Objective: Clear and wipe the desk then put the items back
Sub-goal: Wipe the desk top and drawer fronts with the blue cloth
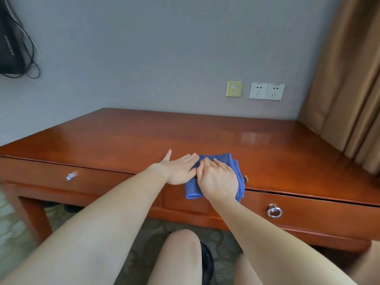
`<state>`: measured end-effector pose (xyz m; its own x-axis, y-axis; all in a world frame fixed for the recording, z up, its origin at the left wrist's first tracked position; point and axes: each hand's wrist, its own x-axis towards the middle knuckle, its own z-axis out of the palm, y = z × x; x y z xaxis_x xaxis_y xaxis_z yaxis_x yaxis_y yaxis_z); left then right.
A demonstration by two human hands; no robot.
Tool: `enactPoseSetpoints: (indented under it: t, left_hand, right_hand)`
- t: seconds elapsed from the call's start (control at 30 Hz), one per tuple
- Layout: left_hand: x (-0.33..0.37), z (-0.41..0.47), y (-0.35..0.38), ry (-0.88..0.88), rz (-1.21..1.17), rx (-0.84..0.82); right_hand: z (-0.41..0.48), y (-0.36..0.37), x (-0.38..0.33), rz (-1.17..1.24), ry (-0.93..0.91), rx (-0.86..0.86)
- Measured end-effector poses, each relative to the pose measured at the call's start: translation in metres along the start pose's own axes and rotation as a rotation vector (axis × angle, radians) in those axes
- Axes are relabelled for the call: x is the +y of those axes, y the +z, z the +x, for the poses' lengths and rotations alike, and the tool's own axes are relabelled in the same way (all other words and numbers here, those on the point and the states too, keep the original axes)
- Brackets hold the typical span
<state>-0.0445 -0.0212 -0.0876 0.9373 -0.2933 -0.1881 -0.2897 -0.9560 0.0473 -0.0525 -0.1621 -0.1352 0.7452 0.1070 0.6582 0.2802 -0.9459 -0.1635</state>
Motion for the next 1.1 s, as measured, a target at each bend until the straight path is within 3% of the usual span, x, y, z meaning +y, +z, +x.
enactPoseSetpoints:
  t: [0.1,0.2,0.47,0.77,1.1]
  left_hand:
    - [-0.009,-0.003,-0.001,-0.034,0.005,-0.009]
    - [-0.014,-0.007,-0.001,-0.055,-0.001,-0.011]
    - [-0.01,-0.005,0.002,-0.07,-0.034,-0.002]
    - [0.029,0.02,0.0,-0.014,-0.033,0.029]
    - [0.138,0.079,-0.007,0.166,0.008,0.037]
  right_hand:
    - [0.006,0.001,-0.011,0.021,-0.028,-0.111]
    - [0.015,0.001,-0.011,0.026,-0.051,-0.364]
    - [0.024,-0.005,0.002,0.083,-0.087,-0.551]
    - [0.03,-0.021,0.05,0.038,-0.074,-0.638]
    - [0.024,-0.057,0.166,-0.047,0.126,-0.694]
